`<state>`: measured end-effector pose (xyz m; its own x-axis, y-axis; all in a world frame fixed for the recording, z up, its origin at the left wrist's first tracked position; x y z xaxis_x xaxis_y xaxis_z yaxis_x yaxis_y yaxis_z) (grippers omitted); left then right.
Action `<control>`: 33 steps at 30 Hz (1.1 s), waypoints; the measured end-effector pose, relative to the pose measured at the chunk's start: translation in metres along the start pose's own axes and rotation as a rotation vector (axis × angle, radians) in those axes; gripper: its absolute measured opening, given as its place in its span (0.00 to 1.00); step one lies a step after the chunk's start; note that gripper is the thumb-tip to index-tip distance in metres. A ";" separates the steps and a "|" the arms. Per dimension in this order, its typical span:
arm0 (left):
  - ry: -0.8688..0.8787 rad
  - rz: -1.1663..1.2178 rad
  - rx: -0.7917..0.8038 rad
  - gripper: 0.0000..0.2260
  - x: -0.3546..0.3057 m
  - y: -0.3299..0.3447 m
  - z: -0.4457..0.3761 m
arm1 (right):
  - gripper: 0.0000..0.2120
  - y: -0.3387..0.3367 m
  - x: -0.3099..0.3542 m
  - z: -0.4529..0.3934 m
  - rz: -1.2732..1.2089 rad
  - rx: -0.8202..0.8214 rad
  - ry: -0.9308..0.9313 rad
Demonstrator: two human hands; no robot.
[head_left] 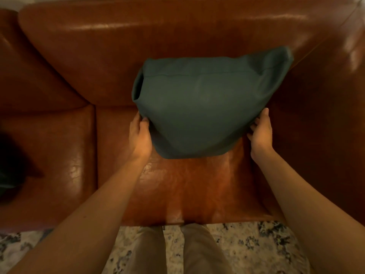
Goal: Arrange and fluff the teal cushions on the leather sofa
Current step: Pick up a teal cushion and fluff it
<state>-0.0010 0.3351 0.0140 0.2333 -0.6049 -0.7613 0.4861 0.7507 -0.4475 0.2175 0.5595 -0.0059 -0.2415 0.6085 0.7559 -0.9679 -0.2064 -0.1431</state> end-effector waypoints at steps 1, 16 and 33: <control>-0.008 -0.012 -0.025 0.18 0.005 -0.003 0.003 | 0.28 -0.003 -0.002 0.004 -0.004 -0.005 0.004; -0.150 -0.041 0.143 0.09 0.080 -0.068 0.112 | 0.10 0.025 -0.074 0.131 0.415 0.409 0.115; -0.485 0.213 -0.182 0.13 0.310 -0.256 0.294 | 0.07 0.131 -0.283 0.395 1.103 1.030 0.012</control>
<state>0.1947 -0.1227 0.0312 0.6922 -0.4553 -0.5599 0.2428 0.8776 -0.4134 0.1861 0.0573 0.0135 -0.7998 -0.2012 0.5656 0.1628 -0.9795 -0.1183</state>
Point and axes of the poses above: each hand's wrist, its own z-axis away from the middle knuckle, its own y-axis out of the palm, x = y × z, the point moved 3 cm from there along -z, towards the middle knuckle, and after that the axes turned 8 degrees about -z, right-handed, at the moved point
